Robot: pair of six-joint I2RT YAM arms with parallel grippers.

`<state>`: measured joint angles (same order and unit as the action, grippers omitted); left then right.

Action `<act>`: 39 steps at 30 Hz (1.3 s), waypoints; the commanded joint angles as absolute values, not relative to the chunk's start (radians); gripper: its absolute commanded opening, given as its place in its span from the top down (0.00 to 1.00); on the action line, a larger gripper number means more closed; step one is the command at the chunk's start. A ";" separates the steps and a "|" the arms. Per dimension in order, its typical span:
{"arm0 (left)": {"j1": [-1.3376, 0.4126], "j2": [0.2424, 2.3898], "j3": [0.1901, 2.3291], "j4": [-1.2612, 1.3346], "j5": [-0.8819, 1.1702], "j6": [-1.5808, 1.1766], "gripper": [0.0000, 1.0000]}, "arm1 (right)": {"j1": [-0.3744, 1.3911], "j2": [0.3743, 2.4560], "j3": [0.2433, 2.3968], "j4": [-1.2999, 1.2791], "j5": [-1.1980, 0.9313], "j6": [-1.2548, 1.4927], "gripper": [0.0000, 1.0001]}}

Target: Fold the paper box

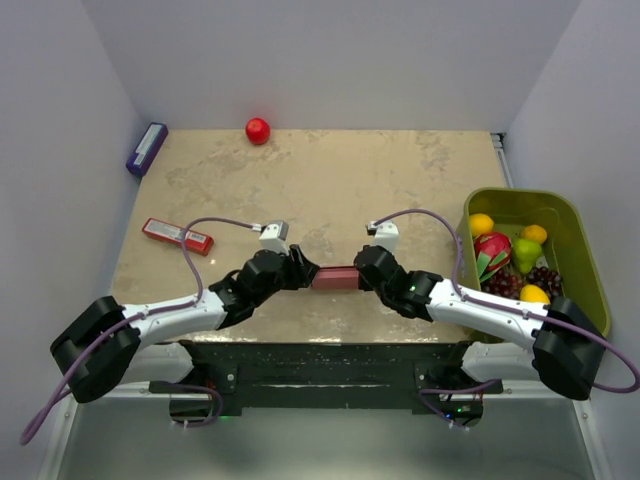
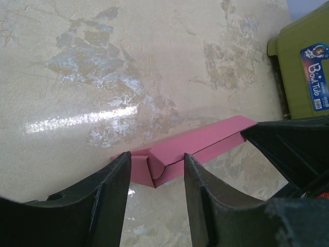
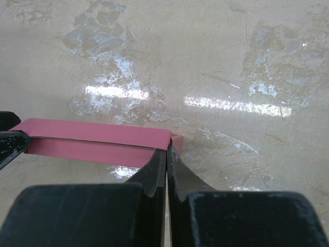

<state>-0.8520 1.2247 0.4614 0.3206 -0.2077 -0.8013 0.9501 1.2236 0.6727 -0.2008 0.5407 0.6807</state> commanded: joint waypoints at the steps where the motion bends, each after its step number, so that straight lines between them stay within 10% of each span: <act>1: -0.854 1.230 0.411 0.305 -0.172 -0.817 0.51 | 0.966 1.250 0.626 -0.290 0.477 0.695 1.00; 5: -0.853 1.233 0.339 0.357 -0.155 -0.848 0.51 | 0.966 1.246 0.623 -0.290 0.479 0.693 1.00; 23: -0.854 1.204 0.296 0.430 -0.114 -0.854 0.53 | 0.968 1.126 0.624 -0.290 0.379 0.692 0.42; 39: -0.850 1.091 0.488 0.152 -0.169 -0.589 0.32 | 0.876 1.063 0.733 -0.364 0.327 0.552 0.40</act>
<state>-0.8528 1.1011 0.4332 0.2214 -0.1436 -0.7120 0.8951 1.0721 0.6960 -0.3492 0.3477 0.6186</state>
